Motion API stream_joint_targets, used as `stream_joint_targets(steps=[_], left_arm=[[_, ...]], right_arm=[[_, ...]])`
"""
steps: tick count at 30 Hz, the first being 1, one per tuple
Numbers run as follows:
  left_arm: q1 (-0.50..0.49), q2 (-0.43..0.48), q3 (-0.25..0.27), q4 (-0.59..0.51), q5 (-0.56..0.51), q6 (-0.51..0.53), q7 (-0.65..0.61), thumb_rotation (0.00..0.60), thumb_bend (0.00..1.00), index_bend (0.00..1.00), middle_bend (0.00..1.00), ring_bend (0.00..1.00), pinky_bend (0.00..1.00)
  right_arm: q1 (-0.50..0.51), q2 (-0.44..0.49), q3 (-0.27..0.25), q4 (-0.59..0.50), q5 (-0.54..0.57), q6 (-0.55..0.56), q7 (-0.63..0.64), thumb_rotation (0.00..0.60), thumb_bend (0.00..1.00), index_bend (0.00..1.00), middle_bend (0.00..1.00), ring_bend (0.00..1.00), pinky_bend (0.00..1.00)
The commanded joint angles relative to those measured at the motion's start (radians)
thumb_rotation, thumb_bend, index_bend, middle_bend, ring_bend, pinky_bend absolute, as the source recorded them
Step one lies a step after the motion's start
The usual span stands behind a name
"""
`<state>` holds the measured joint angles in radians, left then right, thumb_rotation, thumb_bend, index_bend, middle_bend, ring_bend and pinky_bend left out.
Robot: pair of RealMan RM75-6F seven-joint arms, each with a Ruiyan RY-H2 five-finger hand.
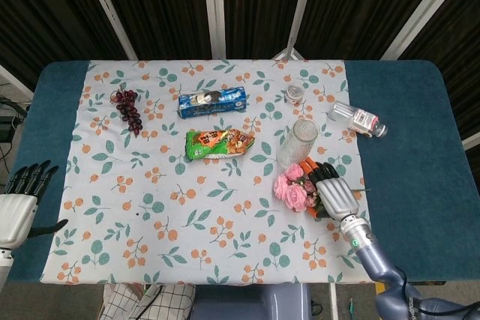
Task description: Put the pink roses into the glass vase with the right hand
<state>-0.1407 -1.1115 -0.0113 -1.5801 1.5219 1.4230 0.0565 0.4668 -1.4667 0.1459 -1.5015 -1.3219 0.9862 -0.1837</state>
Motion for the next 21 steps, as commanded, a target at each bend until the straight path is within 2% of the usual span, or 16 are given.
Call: stream_joint_targets(steps=[1,3,5,9,11,15,21], left_arm=[[-0.001,0.003,0.001,-0.003,-0.004,-0.006,-0.003,0.600,0.00,0.00,0.00,0.00,0.00],[-0.002,0.005,0.002,-0.006,-0.006,-0.010,-0.005,0.600,0.00,0.00,0.00,0.00,0.00],[-0.002,0.007,0.002,-0.010,-0.009,-0.014,-0.006,0.600,0.00,0.00,0.00,0.00,0.00],[-0.003,0.011,0.003,-0.016,-0.014,-0.021,-0.009,0.600,0.00,0.00,0.00,0.00,0.00],[-0.003,0.012,0.003,-0.018,-0.015,-0.023,-0.009,0.600,0.00,0.00,0.00,0.00,0.00],[-0.004,0.014,0.004,-0.022,-0.019,-0.028,-0.011,0.600,0.00,0.00,0.00,0.00,0.00],[-0.004,0.017,0.005,-0.026,-0.021,-0.031,-0.013,0.600,0.00,0.00,0.00,0.00,0.00]], right_arm=[[0.011,-0.019,0.009,0.025,0.027,-0.008,-0.008,0.600,0.29,0.00,0.00,0.00,0.00],[0.013,-0.027,0.014,0.038,0.038,-0.006,-0.008,0.600,0.29,0.01,0.02,0.03,0.01],[0.014,-0.037,0.018,0.050,0.045,0.000,-0.004,0.600,0.29,0.07,0.10,0.13,0.06],[0.013,-0.051,0.022,0.068,0.046,0.021,0.010,0.600,0.29,0.36,0.38,0.40,0.25],[0.009,-0.052,0.023,0.067,0.040,0.033,0.026,0.600,0.30,0.44,0.45,0.47,0.30],[-0.001,-0.040,0.018,0.051,0.016,0.062,0.058,0.600,0.32,0.53,0.50,0.52,0.32],[-0.024,0.010,0.013,-0.014,-0.011,0.105,0.104,0.600,0.32,0.53,0.51,0.52,0.32]])
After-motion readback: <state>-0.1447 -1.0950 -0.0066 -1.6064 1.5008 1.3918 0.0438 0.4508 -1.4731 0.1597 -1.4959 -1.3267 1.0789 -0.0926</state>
